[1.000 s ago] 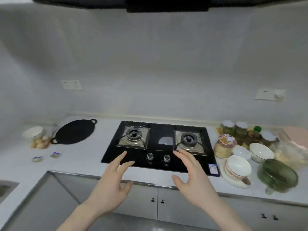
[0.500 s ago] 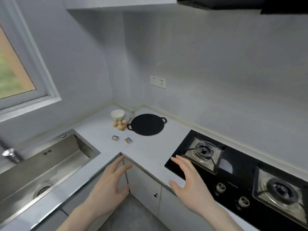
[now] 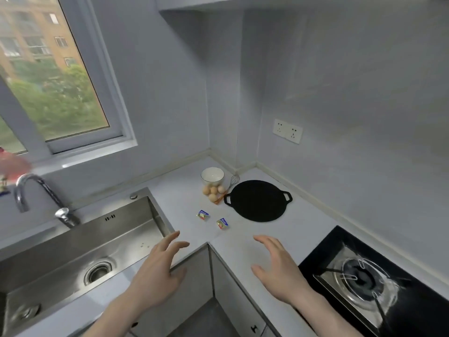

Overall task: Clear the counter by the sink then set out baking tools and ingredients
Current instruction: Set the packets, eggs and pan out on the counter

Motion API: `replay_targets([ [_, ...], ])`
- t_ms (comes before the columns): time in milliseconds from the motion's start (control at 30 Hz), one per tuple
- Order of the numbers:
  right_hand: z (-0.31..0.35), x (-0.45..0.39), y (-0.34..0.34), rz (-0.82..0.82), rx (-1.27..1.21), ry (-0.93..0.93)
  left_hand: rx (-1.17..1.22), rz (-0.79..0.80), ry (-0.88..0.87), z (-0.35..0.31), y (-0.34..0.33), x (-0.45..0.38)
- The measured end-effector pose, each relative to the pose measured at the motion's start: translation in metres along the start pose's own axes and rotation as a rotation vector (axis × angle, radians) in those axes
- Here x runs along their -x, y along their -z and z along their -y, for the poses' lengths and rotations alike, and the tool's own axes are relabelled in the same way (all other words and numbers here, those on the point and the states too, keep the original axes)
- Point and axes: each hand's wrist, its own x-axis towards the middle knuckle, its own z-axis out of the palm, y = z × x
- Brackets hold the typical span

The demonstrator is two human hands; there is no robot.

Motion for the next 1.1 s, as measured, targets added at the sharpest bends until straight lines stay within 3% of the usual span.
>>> replay_targets([
  [200,-0.005,-0.081,-0.010,0.092,0.029,-0.024,0.010,0.054,0.048,0.027,-0.011,-0.075],
  [500,-0.012,-0.240,-0.049,0.077,-0.004,-0.178,0.050,0.222,0.067,0.093,-0.036,-0.265],
  [733,-0.012,-0.363,-0.093,0.092,0.125,-0.216,0.060,0.326,0.135,0.143,-0.076,-0.406],
  [867,-0.011,-0.416,-0.115,0.151,0.243,-0.172,0.072,0.348,0.177,0.160,-0.102,-0.448],
  [1100,-0.027,-0.479,-0.156,0.170,0.369,-0.137,0.333,0.350,0.403,0.178,-0.147,-0.489],
])
